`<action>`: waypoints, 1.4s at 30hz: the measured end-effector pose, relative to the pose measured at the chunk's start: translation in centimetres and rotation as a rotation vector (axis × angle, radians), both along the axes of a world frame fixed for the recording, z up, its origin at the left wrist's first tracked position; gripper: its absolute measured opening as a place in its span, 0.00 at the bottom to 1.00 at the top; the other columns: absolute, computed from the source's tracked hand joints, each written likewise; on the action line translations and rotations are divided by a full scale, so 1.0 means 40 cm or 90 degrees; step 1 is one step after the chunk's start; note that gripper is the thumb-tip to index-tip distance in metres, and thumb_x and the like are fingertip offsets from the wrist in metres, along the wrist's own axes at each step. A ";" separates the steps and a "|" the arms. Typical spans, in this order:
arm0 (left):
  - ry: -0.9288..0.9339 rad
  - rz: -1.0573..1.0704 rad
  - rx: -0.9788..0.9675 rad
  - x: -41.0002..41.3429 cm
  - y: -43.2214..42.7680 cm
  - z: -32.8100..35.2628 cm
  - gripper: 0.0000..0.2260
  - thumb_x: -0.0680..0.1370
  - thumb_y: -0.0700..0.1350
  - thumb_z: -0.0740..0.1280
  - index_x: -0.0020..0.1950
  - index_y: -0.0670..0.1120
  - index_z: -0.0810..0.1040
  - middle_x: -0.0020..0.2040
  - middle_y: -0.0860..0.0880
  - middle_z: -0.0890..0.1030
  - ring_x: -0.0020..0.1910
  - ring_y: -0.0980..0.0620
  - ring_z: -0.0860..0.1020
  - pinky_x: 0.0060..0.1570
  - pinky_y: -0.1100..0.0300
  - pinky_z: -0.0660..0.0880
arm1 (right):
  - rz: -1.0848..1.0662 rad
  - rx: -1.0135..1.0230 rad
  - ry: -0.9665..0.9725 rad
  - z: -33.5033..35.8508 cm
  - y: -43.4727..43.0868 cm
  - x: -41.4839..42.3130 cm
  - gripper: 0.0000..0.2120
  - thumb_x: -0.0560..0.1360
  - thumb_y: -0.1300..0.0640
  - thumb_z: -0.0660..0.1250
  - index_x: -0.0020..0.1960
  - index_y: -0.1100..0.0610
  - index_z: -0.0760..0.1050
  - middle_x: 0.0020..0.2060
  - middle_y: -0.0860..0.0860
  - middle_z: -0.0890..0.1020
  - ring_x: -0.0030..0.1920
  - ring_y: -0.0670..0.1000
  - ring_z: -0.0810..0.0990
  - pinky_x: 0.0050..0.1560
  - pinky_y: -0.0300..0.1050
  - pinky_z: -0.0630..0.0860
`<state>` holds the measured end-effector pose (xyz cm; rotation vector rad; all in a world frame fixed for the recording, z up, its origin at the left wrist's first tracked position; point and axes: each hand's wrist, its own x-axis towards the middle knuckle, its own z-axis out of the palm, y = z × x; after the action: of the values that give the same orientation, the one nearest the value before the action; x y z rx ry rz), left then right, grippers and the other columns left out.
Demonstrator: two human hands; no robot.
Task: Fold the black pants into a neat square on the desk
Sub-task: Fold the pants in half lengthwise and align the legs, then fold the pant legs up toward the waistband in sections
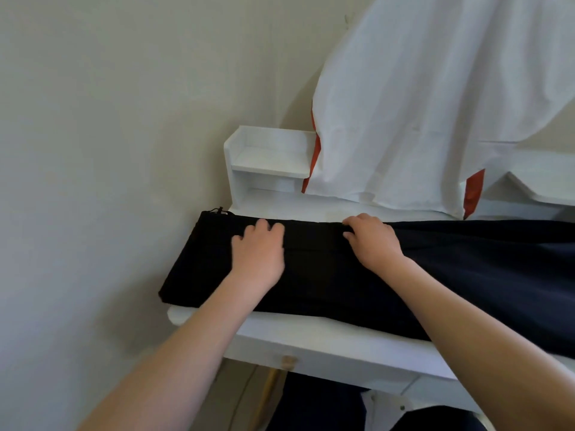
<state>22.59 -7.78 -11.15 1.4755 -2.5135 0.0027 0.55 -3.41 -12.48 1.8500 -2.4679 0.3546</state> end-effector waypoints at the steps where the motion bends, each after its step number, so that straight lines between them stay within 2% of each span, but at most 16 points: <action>1: 0.007 -0.019 0.012 -0.030 0.012 0.002 0.17 0.78 0.46 0.62 0.67 0.48 0.69 0.63 0.45 0.72 0.60 0.43 0.71 0.55 0.47 0.69 | 0.005 0.017 0.000 0.004 0.006 -0.015 0.16 0.81 0.52 0.60 0.67 0.52 0.72 0.60 0.53 0.77 0.59 0.56 0.75 0.56 0.51 0.70; 8: 0.026 -0.140 0.087 -0.164 0.089 -0.013 0.16 0.79 0.48 0.63 0.66 0.47 0.71 0.61 0.45 0.73 0.57 0.44 0.73 0.55 0.48 0.71 | -0.047 0.089 -0.059 0.038 0.038 -0.135 0.15 0.79 0.47 0.62 0.64 0.51 0.73 0.57 0.51 0.79 0.58 0.55 0.77 0.57 0.53 0.72; 11: 0.026 -0.187 0.167 -0.220 0.126 -0.039 0.22 0.78 0.55 0.62 0.68 0.46 0.70 0.66 0.43 0.70 0.63 0.43 0.70 0.62 0.47 0.70 | -0.070 0.162 -0.068 0.055 0.043 -0.210 0.15 0.78 0.43 0.62 0.59 0.52 0.76 0.53 0.51 0.81 0.54 0.54 0.77 0.57 0.53 0.74; 13: -0.005 -0.193 0.212 -0.250 0.147 -0.065 0.30 0.78 0.63 0.57 0.74 0.46 0.62 0.75 0.41 0.59 0.74 0.41 0.58 0.72 0.44 0.58 | -0.067 0.196 -0.100 0.061 0.041 -0.254 0.18 0.79 0.41 0.60 0.55 0.54 0.77 0.50 0.52 0.81 0.50 0.53 0.77 0.55 0.51 0.74; 15: -0.038 -0.189 0.212 -0.263 0.161 -0.100 0.37 0.77 0.68 0.49 0.78 0.47 0.50 0.79 0.42 0.47 0.77 0.42 0.44 0.74 0.43 0.43 | -0.065 0.221 -0.151 0.061 0.041 -0.287 0.23 0.79 0.38 0.57 0.50 0.56 0.78 0.46 0.52 0.80 0.48 0.53 0.77 0.52 0.49 0.72; 16: -0.043 -0.187 0.196 -0.265 0.165 -0.117 0.38 0.76 0.69 0.46 0.79 0.47 0.46 0.79 0.43 0.43 0.77 0.43 0.40 0.73 0.43 0.38 | -0.067 0.235 -0.178 0.061 0.043 -0.301 0.24 0.79 0.36 0.56 0.48 0.55 0.77 0.44 0.51 0.79 0.47 0.52 0.76 0.51 0.48 0.70; 18: -0.036 -0.189 0.164 -0.264 0.169 -0.144 0.40 0.74 0.72 0.41 0.79 0.48 0.43 0.79 0.44 0.39 0.76 0.44 0.35 0.72 0.42 0.35 | -0.058 0.255 -0.223 0.070 0.045 -0.328 0.22 0.78 0.37 0.58 0.42 0.54 0.76 0.39 0.48 0.78 0.44 0.51 0.76 0.48 0.46 0.70; 20: -0.040 -0.196 0.147 -0.264 0.168 -0.157 0.41 0.72 0.73 0.38 0.78 0.49 0.41 0.78 0.44 0.38 0.75 0.45 0.33 0.71 0.41 0.33 | -0.030 0.221 -0.262 0.092 0.033 -0.352 0.21 0.78 0.40 0.62 0.38 0.57 0.75 0.36 0.51 0.76 0.40 0.51 0.75 0.44 0.45 0.70; 22: -0.048 -0.193 0.138 -0.267 0.166 -0.162 0.41 0.72 0.72 0.36 0.78 0.50 0.39 0.78 0.45 0.36 0.75 0.44 0.32 0.71 0.40 0.33 | -0.005 0.164 -0.256 0.112 0.007 -0.367 0.19 0.77 0.43 0.65 0.38 0.58 0.74 0.36 0.52 0.76 0.39 0.51 0.74 0.42 0.44 0.69; 24: -0.058 -0.186 0.138 -0.272 0.167 -0.163 0.40 0.72 0.72 0.36 0.78 0.50 0.38 0.78 0.45 0.36 0.75 0.43 0.32 0.71 0.38 0.34 | 0.016 0.175 -0.191 0.111 -0.017 -0.366 0.16 0.77 0.45 0.66 0.37 0.55 0.75 0.37 0.50 0.77 0.40 0.50 0.75 0.41 0.43 0.69; 27: -0.071 -0.163 0.141 -0.276 0.169 -0.165 0.40 0.71 0.72 0.36 0.77 0.52 0.37 0.77 0.44 0.34 0.74 0.41 0.31 0.69 0.34 0.33 | -0.024 0.196 -0.122 0.029 -0.026 -0.358 0.13 0.77 0.44 0.65 0.42 0.53 0.75 0.42 0.51 0.79 0.46 0.53 0.76 0.46 0.48 0.72; 30: -0.080 -0.143 0.148 -0.281 0.167 -0.161 0.40 0.72 0.72 0.38 0.78 0.52 0.38 0.77 0.44 0.35 0.74 0.39 0.32 0.68 0.32 0.34 | -0.059 0.081 -0.085 -0.042 -0.007 -0.337 0.14 0.78 0.42 0.61 0.45 0.52 0.74 0.41 0.50 0.79 0.43 0.53 0.77 0.42 0.49 0.70; 34: -0.062 -0.135 0.161 -0.284 0.168 -0.149 0.40 0.72 0.73 0.39 0.78 0.53 0.42 0.78 0.44 0.38 0.75 0.40 0.34 0.68 0.32 0.35 | -0.001 -0.027 0.029 -0.065 0.010 -0.334 0.13 0.79 0.45 0.60 0.45 0.54 0.73 0.43 0.49 0.76 0.44 0.52 0.74 0.42 0.48 0.68; 37: -0.029 -0.132 0.145 -0.290 0.153 -0.131 0.40 0.72 0.72 0.38 0.78 0.52 0.46 0.79 0.44 0.44 0.77 0.41 0.39 0.69 0.33 0.36 | 0.061 -0.026 0.021 -0.057 0.010 -0.340 0.11 0.80 0.47 0.60 0.45 0.54 0.71 0.43 0.50 0.74 0.43 0.52 0.74 0.43 0.48 0.69; 42: -0.038 -0.119 0.145 -0.294 0.110 -0.114 0.38 0.74 0.71 0.41 0.78 0.52 0.47 0.79 0.44 0.46 0.77 0.42 0.41 0.70 0.33 0.38 | 0.018 -0.028 -0.091 -0.054 -0.001 -0.354 0.12 0.79 0.46 0.61 0.43 0.53 0.71 0.37 0.49 0.77 0.39 0.52 0.75 0.37 0.47 0.66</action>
<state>10.82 -3.38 -15.70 1.3272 -2.7674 -0.2825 -13.62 -3.46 -14.65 1.9081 -2.5017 0.5562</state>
